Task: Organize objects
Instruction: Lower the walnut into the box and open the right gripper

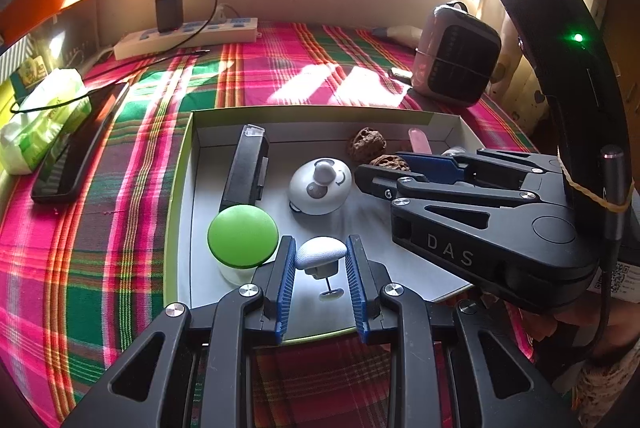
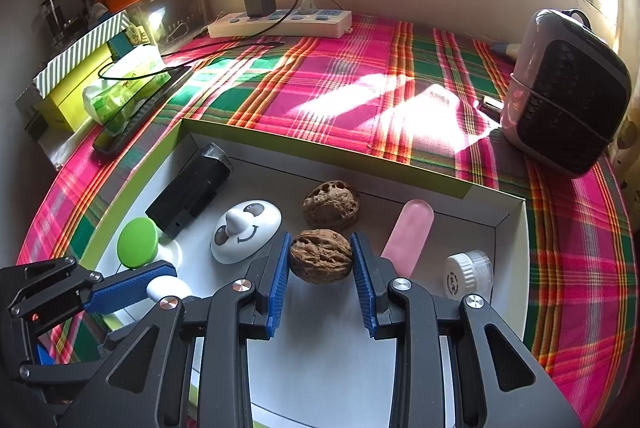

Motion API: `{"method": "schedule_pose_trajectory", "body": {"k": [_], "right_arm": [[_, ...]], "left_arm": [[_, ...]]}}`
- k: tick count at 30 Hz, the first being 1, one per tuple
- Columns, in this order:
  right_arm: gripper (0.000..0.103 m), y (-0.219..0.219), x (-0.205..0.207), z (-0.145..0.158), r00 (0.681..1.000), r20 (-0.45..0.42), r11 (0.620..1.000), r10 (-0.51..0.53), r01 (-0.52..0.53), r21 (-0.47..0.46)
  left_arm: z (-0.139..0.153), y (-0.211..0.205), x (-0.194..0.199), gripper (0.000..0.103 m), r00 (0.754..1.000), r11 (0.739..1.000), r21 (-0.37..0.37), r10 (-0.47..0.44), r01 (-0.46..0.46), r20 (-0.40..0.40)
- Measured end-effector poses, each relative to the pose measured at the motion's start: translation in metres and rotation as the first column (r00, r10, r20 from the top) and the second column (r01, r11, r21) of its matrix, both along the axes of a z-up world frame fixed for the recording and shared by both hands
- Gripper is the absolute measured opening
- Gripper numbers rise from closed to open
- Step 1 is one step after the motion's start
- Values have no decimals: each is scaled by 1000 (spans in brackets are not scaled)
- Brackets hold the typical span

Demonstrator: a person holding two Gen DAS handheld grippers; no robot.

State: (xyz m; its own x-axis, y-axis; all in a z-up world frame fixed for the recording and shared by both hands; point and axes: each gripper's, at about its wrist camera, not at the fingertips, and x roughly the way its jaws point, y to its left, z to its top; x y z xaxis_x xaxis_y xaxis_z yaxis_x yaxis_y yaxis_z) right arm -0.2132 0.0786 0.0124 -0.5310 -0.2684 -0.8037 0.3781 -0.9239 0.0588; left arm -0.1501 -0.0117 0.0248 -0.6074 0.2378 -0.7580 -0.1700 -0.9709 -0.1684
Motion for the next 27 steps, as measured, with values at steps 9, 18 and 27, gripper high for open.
{"method": "schedule_pose_trajectory", "body": {"k": [9, 18, 27], "right_arm": [[32, -6, -7, -4, 1000, 8, 1000, 18, -18, 7], [32, -8, -9, -4, 1000, -1, 1000, 30, -30, 10], [32, -8, -9, -5, 1000, -4, 1000, 26, -26, 9]], "left_arm": [[-3, 1, -3, 23, 1000, 1000, -10, 3, -2, 5], [-4, -1, -4, 23, 1000, 1000, -7, 7, -7, 7], [-4, 0, -4, 24, 1000, 1000, -10, 7, -7, 6]]}}
